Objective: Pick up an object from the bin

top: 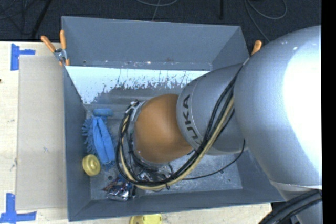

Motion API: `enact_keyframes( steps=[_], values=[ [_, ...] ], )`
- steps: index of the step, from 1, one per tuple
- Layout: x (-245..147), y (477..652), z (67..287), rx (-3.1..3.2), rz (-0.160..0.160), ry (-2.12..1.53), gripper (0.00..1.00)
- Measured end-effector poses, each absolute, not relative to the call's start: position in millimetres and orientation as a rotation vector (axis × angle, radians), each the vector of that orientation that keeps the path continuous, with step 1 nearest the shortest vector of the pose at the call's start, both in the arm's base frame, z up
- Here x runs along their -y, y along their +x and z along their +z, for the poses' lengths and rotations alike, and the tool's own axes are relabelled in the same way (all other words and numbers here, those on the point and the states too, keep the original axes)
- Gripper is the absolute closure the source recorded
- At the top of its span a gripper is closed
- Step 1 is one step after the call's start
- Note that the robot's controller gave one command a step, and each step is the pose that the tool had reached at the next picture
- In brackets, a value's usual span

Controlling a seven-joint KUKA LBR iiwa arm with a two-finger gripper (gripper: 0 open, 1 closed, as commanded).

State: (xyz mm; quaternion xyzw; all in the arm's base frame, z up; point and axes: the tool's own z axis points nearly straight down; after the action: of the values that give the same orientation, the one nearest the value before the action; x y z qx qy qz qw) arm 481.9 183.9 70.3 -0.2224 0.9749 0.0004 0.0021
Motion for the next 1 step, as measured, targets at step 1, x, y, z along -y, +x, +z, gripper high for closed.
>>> enact_keyframes(
  steps=[1],
  values=[
    [-183.4,480.5,74.9,-3.064,0.0,-0.699,1.0]
  ],
)
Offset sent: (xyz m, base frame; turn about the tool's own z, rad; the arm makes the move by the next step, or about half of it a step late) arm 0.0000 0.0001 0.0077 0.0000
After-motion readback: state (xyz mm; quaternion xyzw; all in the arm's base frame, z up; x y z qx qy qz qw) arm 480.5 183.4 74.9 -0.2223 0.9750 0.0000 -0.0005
